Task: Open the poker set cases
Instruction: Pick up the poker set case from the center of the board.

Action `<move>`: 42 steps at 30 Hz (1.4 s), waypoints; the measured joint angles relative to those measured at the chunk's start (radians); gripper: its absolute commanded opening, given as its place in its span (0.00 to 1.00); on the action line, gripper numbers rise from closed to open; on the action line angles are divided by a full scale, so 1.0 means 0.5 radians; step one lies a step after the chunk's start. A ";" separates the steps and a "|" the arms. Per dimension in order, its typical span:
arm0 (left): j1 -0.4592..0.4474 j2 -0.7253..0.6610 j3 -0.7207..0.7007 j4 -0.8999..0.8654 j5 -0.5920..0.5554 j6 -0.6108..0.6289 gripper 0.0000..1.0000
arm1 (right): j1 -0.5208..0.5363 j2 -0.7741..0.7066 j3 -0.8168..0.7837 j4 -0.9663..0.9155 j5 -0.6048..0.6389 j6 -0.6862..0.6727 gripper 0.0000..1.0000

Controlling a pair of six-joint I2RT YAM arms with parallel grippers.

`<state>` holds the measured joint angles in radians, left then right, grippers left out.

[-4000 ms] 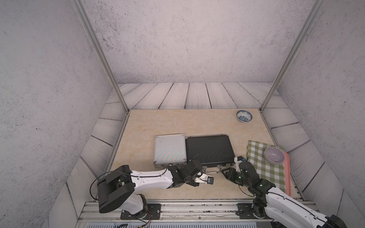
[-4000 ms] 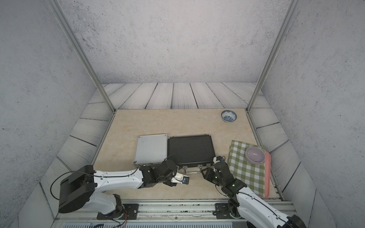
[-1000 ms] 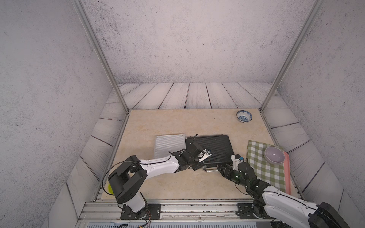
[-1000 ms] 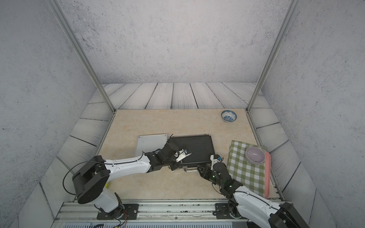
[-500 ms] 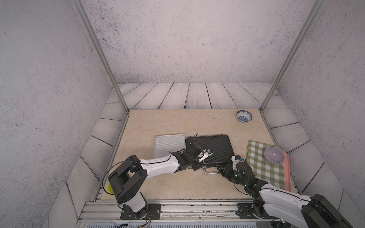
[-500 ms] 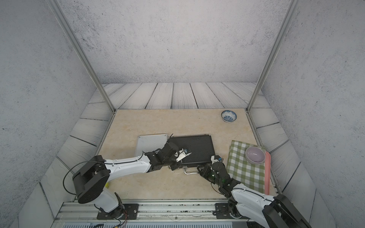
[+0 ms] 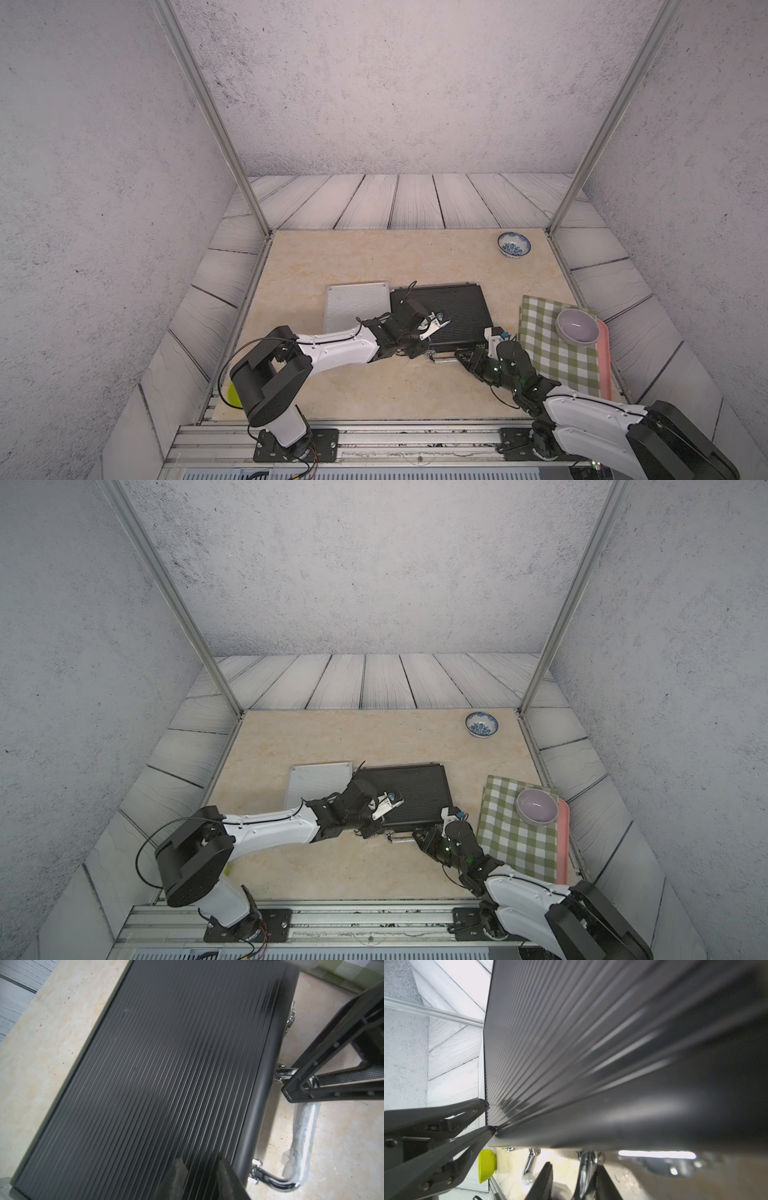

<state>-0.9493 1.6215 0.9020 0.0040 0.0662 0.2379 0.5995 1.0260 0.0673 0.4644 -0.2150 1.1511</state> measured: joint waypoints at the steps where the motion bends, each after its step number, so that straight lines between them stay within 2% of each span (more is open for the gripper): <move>1: 0.000 0.002 0.002 0.001 0.004 -0.001 0.33 | -0.001 0.008 0.000 0.002 0.001 0.002 0.31; 8: 0.000 0.005 0.005 0.002 0.005 -0.005 0.36 | 0.003 0.091 -0.015 0.065 0.056 0.018 0.18; 12: -0.006 -0.019 0.008 -0.010 -0.043 0.063 0.53 | 0.004 0.092 -0.018 0.070 0.078 0.031 0.13; 15: -0.050 -0.123 -0.018 -0.089 -0.064 0.209 0.58 | 0.005 0.047 -0.017 0.034 0.089 0.092 0.09; 18: -0.130 -0.320 -0.082 -0.156 -0.063 0.416 0.58 | 0.005 -0.063 0.004 -0.110 0.110 0.162 0.05; 22: -0.184 -0.594 -0.168 -0.182 0.074 0.752 0.58 | 0.005 -0.318 0.045 -0.351 0.155 0.248 0.03; 25: -0.223 -0.681 -0.199 -0.211 0.177 0.925 0.58 | 0.004 -0.534 0.047 -0.475 0.175 0.380 0.02; 28: -0.282 -0.632 -0.198 -0.227 0.230 1.017 0.57 | 0.005 -0.687 0.047 -0.592 0.188 0.472 0.02; 33: -0.397 -0.395 -0.138 -0.291 0.173 1.099 0.56 | 0.005 -0.831 0.047 -0.729 0.206 0.549 0.02; 42: -0.520 -0.250 -0.097 -0.181 -0.068 1.112 0.56 | 0.005 -0.798 0.055 -0.772 0.188 0.590 0.02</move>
<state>-1.2091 1.4963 0.8536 -0.0864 0.0322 0.7940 0.6022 0.6270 0.0948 0.0784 -0.1207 1.4460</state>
